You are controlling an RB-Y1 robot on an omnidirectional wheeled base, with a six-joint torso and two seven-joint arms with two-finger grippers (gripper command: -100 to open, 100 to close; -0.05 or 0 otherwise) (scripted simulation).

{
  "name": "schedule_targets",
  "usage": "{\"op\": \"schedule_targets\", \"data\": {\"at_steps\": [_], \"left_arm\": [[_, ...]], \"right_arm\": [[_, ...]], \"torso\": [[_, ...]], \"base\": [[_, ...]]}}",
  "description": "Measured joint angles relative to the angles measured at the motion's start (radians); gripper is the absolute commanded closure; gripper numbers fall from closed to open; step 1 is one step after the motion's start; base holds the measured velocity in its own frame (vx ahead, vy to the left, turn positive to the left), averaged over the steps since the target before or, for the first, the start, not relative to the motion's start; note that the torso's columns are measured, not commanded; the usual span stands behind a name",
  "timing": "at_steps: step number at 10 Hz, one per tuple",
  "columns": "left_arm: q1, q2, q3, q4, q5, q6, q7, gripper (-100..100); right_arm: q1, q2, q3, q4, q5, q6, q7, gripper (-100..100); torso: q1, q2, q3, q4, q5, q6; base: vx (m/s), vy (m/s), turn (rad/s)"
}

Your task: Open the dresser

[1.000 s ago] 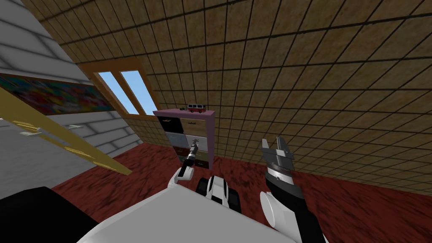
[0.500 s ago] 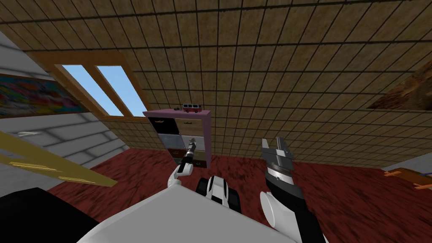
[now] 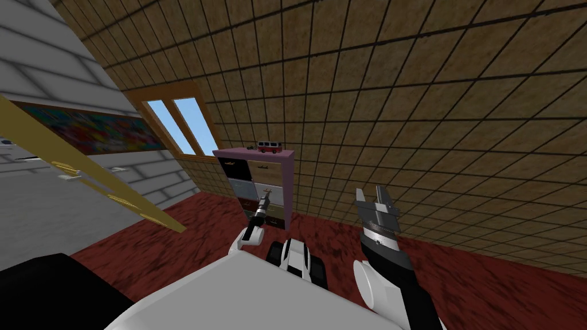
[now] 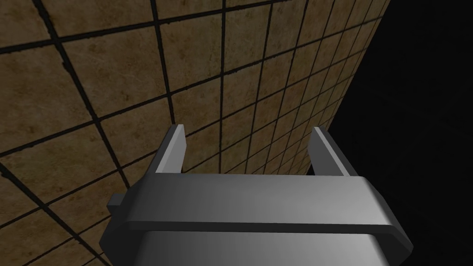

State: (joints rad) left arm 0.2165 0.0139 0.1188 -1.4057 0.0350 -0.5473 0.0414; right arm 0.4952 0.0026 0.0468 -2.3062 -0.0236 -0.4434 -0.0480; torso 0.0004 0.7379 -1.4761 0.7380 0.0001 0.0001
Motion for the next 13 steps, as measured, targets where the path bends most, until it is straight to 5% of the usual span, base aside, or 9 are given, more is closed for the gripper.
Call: {"op": "schedule_targets", "data": {"at_steps": [4,5,10,13], "left_arm": [[0.051,0.001,-0.090,-0.015,-0.025,-0.037,0.017,100],[0.053,0.001,-0.093,-0.017,-0.026,-0.037,0.018,-100],[0.053,0.108,-0.094,-0.028,-0.025,-0.025,0.019,-100],[0.047,0.123,-0.097,-0.073,-0.023,0.026,0.022,-100]], "right_arm": [[0.000,0.000,0.000,0.000,0.000,0.000,0.000,0],[0.000,0.000,0.000,0.000,0.000,0.000,0.000,0],[0.000,0.000,0.000,0.000,0.000,0.000,0.000,0],[0.000,0.000,0.000,0.000,0.000,0.000,0.000,0]], "torso": [[0.000,0.000,0.000,0.000,0.000,0.000],[0.000,0.001,0.001,0.000,0.000,0.001],[-0.001,0.000,0.000,0.000,0.000,0.000],[-0.001,0.001,0.001,0.000,0.000,0.000]], "base": [[0.052,0.002,0.171],[0.003,-0.004,-0.013],[-0.007,-0.009,0.000],[-0.026,-0.033,-0.002]]}}
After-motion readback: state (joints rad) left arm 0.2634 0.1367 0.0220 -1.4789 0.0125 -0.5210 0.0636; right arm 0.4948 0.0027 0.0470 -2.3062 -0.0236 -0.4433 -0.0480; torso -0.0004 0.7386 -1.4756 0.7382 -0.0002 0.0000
